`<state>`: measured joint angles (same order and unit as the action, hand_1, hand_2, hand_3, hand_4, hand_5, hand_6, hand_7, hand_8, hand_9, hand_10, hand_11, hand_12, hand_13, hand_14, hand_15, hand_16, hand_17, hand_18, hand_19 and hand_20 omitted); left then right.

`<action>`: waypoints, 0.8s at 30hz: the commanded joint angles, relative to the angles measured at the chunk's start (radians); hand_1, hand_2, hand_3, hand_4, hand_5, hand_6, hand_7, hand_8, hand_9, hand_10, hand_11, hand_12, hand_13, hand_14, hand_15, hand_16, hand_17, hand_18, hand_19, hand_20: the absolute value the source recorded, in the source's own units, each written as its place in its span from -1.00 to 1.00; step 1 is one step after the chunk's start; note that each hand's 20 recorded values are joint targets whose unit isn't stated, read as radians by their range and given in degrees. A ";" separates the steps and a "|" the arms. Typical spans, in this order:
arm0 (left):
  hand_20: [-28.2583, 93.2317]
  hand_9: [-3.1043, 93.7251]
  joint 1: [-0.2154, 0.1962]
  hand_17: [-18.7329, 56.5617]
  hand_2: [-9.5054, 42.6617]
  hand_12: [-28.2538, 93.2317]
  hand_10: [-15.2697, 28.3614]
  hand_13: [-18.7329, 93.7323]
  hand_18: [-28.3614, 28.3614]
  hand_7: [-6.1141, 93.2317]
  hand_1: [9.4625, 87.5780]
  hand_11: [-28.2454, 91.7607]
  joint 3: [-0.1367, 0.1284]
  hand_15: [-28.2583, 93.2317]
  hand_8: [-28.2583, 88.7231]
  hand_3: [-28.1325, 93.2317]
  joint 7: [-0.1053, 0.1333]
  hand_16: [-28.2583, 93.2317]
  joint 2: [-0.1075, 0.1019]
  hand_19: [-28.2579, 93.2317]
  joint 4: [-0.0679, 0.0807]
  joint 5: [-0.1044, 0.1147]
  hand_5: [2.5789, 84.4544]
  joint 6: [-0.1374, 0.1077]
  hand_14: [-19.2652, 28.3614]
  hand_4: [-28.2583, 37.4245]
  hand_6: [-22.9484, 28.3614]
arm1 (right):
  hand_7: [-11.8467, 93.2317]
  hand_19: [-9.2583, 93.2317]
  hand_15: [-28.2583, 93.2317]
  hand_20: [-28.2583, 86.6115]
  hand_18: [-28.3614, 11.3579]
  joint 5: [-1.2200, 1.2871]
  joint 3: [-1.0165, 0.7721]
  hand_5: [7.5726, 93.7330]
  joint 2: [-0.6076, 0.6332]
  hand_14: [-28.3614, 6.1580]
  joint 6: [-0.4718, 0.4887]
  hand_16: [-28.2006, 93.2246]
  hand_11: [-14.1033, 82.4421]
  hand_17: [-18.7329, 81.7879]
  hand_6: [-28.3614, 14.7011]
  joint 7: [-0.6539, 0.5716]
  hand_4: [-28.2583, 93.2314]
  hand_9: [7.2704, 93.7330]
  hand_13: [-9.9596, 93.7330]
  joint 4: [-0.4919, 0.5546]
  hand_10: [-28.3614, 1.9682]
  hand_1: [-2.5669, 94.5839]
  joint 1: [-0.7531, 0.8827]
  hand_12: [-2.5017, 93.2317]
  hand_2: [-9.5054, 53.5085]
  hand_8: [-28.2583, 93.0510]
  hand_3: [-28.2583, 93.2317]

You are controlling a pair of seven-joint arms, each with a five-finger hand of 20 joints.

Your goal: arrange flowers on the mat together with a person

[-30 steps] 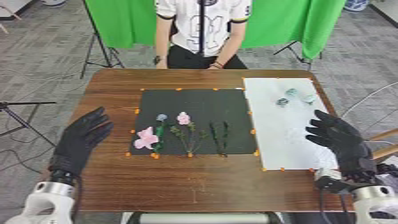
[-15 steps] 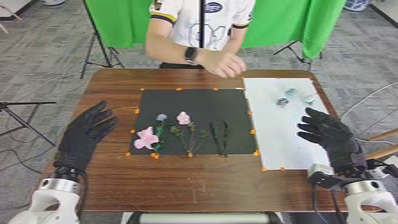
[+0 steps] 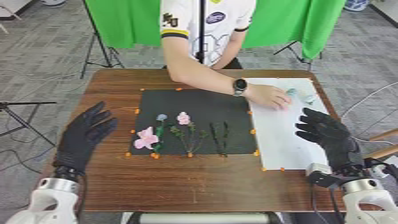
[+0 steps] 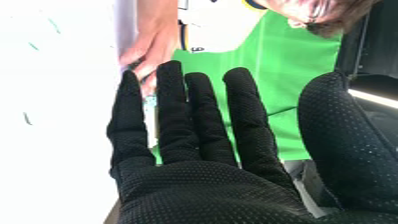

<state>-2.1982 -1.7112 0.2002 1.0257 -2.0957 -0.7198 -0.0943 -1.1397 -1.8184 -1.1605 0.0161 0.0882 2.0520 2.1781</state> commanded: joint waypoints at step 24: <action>-0.42 -0.27 -0.027 -0.65 -0.66 -0.25 0.24 -0.16 0.75 -0.51 -0.58 -0.13 -0.007 0.04 -0.66 0.66 -0.014 -0.55 0.017 0.28 -0.002 -0.017 -0.19 -0.014 0.44 -0.94 0.07 | -0.32 0.10 -0.07 -0.02 -0.60 -0.018 0.042 -0.28 0.005 -0.05 -0.001 -0.10 -0.42 -0.45 0.16 0.005 -0.85 -0.29 -0.17 -0.010 -0.07 -0.64 -0.050 -0.43 -0.41 -0.72 0.99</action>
<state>-2.2130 -1.7187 0.1843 1.0472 -2.0969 -0.7287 -0.0947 -1.1572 -1.7745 -1.1603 0.0231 0.0912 2.0416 2.1324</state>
